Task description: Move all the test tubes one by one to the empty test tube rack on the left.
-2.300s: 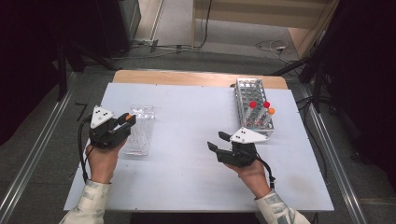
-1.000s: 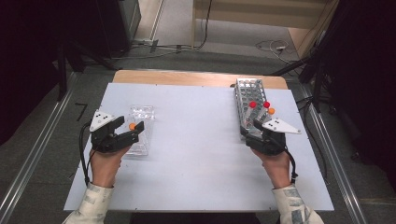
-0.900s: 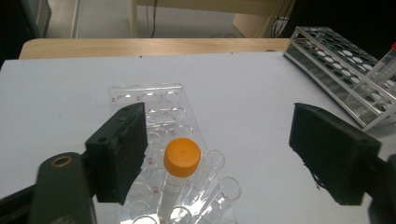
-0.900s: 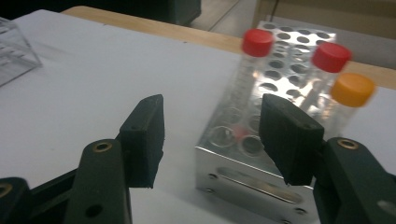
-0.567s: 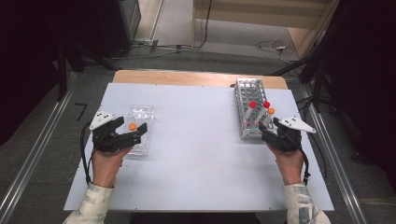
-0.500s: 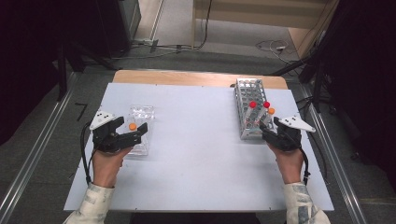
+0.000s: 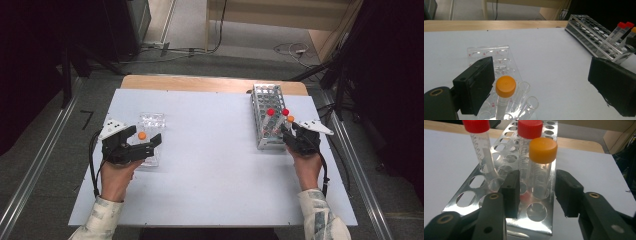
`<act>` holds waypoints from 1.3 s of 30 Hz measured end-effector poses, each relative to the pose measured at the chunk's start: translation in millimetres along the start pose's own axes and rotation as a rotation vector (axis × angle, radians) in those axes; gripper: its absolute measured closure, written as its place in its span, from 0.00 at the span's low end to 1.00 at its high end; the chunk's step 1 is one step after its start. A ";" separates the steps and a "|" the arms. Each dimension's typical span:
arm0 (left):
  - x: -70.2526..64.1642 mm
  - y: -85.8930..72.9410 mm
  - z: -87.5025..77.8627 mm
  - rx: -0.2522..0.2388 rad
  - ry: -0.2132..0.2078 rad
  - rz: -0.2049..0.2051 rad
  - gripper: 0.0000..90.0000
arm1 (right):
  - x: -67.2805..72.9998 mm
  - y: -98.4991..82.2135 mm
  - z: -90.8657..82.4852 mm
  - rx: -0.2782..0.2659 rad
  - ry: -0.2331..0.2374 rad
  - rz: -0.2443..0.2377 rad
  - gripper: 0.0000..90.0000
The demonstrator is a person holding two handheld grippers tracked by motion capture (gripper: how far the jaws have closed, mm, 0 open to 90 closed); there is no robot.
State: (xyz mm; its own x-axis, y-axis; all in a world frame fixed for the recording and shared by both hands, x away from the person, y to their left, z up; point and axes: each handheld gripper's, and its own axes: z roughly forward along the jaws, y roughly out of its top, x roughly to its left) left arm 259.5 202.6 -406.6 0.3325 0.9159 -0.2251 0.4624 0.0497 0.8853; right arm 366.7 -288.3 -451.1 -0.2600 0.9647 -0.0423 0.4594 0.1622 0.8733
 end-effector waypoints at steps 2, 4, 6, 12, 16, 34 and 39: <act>-0.2 0.0 0.0 0.003 -0.004 0.001 0.08 | -2.1 0.3 1.9 -0.006 -0.001 0.001 0.65; -0.1 -0.2 0.4 0.007 -0.006 0.002 0.08 | -3.7 0.4 3.9 -0.006 0.002 0.002 0.70; -0.4 -0.3 0.6 0.012 -0.006 0.002 0.08 | -4.8 0.1 5.6 -0.003 0.007 0.006 0.73; -1.7 0.0 0.5 0.008 -0.007 0.003 0.08 | -6.4 0.1 7.8 -0.006 0.017 0.010 0.79; -2.3 -0.3 1.1 0.012 -0.006 0.002 0.08 | -7.0 3.3 3.3 -0.026 0.015 0.010 0.79; -4.7 0.1 -0.3 0.006 0.008 0.014 0.08 | -3.6 32.6 -43.8 -0.156 0.061 0.019 0.79; -6.3 0.2 -0.8 0.005 0.007 0.015 0.08 | 5.7 31.1 -52.6 -0.143 0.095 -0.004 0.79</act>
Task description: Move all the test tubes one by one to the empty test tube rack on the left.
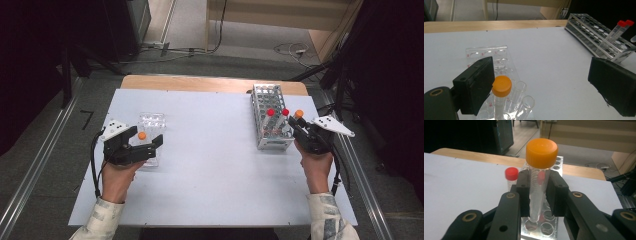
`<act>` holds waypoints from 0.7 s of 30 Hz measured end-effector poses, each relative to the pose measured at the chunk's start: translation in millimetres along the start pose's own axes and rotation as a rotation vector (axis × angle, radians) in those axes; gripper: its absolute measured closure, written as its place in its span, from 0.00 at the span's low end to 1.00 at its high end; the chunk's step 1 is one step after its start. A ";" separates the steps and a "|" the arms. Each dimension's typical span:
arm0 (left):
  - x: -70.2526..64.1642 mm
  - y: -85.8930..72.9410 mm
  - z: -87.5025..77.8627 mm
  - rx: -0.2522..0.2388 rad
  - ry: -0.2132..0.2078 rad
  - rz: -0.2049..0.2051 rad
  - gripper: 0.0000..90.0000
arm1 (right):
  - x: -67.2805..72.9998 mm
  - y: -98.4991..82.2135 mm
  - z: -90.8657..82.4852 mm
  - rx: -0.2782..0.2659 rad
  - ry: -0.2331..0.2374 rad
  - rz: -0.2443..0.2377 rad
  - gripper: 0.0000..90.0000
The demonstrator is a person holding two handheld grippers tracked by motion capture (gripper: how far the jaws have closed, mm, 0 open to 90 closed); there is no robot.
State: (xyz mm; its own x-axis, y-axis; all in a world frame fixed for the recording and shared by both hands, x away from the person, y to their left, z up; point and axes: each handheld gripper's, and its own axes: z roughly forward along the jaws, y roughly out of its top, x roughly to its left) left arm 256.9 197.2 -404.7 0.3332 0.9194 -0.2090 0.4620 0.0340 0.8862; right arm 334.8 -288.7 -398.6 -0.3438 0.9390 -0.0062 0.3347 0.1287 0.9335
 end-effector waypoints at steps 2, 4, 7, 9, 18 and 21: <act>-1.5 -0.3 0.2 0.000 -0.001 0.001 0.08 | 3.9 0.4 -3.4 0.005 0.020 0.006 0.79; -2.6 -0.2 -0.2 0.001 -0.002 0.004 0.08 | 9.0 1.0 -6.5 0.012 0.036 -0.008 0.79; -4.3 0.1 -0.9 -0.002 -0.001 0.007 0.08 | 16.6 0.1 -8.8 0.030 0.072 -0.016 0.79; -4.8 0.4 -0.9 -0.004 -0.003 0.004 0.08 | 22.0 -1.0 -8.5 0.041 0.092 -0.024 0.79; -6.6 -1.6 2.4 0.008 -0.008 0.009 0.08 | 45.4 -3.8 -3.2 0.072 0.176 -0.053 0.79; -6.6 -1.3 1.0 0.005 -0.010 0.004 0.08 | 54.5 -4.9 -2.4 0.080 0.202 -0.060 0.79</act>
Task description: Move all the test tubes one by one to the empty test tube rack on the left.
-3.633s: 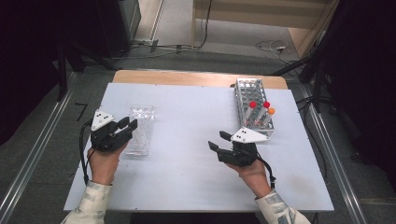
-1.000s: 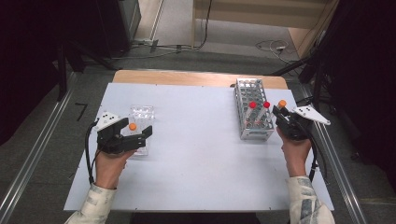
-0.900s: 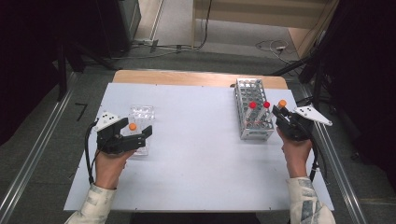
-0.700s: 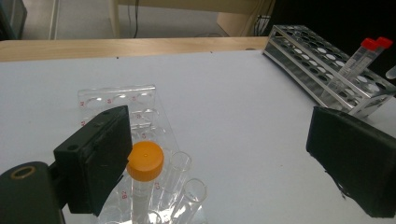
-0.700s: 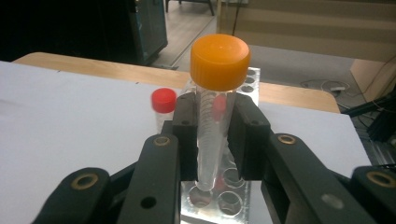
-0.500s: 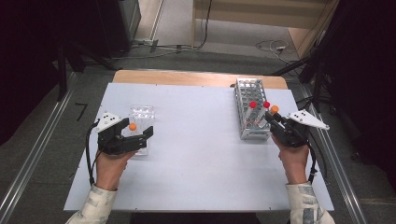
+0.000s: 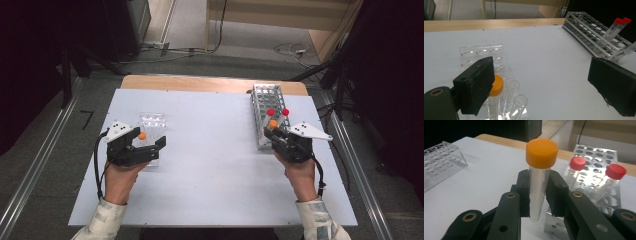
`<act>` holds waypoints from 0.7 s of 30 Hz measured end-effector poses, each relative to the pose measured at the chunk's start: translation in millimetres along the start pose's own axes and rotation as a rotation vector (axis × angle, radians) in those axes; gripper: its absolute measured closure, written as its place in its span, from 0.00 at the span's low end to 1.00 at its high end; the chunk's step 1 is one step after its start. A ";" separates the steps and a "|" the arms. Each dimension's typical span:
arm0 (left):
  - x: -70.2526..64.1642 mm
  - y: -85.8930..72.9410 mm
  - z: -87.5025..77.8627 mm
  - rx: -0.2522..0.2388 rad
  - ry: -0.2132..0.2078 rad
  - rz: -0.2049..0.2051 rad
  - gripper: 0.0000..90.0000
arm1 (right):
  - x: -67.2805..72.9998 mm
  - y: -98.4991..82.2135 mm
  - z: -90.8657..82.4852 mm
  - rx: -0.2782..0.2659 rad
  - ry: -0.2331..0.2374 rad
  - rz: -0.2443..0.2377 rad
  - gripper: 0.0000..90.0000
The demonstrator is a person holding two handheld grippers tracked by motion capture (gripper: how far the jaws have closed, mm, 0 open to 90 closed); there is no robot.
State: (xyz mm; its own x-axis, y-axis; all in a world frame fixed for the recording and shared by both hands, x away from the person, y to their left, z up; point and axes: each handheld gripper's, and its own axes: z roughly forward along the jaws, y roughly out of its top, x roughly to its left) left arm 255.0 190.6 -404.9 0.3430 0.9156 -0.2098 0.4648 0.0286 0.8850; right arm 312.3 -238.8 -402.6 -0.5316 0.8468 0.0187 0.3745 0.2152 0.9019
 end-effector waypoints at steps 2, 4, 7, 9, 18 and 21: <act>-0.6 -0.1 -0.1 -0.001 0.001 0.002 0.08 | 5.0 -0.8 2.4 0.004 0.019 -0.008 0.79; -1.4 -0.3 0.6 0.001 -0.001 0.003 0.08 | 9.9 -1.5 4.7 0.011 0.033 -0.018 0.79; -3.1 -0.4 1.7 0.002 -0.002 0.006 0.08 | 16.0 -2.6 7.8 0.021 0.055 -0.022 0.79; -4.6 -0.8 2.1 0.005 -0.001 0.010 0.08 | 20.4 -3.7 10.0 0.026 0.067 -0.033 0.79; -15.7 -2.0 4.7 0.013 -0.026 0.031 0.08 | 42.0 -8.2 19.8 0.051 0.119 -0.065 0.79; -16.6 -2.1 4.6 0.011 -0.028 0.030 0.08 | 47.3 -9.7 22.1 0.059 0.133 -0.074 0.79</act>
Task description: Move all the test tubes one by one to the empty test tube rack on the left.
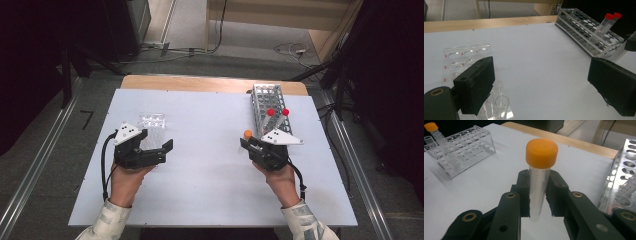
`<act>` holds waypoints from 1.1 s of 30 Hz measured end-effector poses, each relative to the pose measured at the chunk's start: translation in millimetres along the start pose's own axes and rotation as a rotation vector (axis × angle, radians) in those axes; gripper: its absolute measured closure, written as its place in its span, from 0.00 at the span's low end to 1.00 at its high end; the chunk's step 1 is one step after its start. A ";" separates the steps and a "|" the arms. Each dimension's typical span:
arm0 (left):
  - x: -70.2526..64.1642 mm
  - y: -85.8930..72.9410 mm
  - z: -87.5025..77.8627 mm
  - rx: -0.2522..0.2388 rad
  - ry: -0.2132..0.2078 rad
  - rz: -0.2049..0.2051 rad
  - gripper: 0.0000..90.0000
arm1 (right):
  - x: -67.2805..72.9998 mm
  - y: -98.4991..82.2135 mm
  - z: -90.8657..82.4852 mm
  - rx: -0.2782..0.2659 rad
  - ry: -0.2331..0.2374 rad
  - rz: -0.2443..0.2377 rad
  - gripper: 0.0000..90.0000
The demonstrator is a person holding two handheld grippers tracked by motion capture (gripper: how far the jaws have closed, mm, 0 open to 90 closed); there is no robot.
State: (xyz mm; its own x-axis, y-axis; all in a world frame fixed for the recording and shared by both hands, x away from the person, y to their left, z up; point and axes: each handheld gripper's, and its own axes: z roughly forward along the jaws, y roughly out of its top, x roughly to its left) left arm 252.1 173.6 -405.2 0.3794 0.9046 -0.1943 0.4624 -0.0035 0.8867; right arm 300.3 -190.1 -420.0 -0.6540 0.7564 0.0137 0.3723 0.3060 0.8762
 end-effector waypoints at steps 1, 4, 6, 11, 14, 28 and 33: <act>0.3 0.1 -0.2 0.000 -0.001 0.000 0.08 | 1.3 -0.3 1.1 0.001 0.003 -0.002 0.79; -0.1 0.0 -0.1 -0.001 -0.002 -0.002 0.08 | 3.7 -1.0 3.0 0.006 0.013 -0.004 0.79; -1.3 0.0 0.1 0.000 -0.005 0.000 0.08 | 5.4 -1.0 3.8 0.005 0.021 -0.003 0.79; -6.8 -0.3 1.5 0.003 -0.015 0.012 0.09 | 11.6 -1.1 6.7 0.010 0.034 -0.009 0.79; -9.0 -0.4 1.9 0.006 -0.021 0.018 0.09 | 16.3 -2.1 10.1 0.012 0.040 -0.024 0.79; -24.9 -3.4 9.3 0.029 -0.065 0.042 0.09 | 46.9 -2.7 28.4 0.031 0.105 -0.064 0.79; -33.6 -3.5 11.0 0.022 -0.090 0.047 0.11 | 56.2 -2.6 33.3 0.037 0.129 -0.081 0.79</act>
State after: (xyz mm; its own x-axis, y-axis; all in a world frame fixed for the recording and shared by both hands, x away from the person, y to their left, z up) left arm 246.5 138.5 -406.3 0.4713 0.8611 -0.1905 0.4591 -0.0551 0.8867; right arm 284.5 -129.1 -437.6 -0.7609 0.6488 0.0077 0.3375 0.3856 0.8587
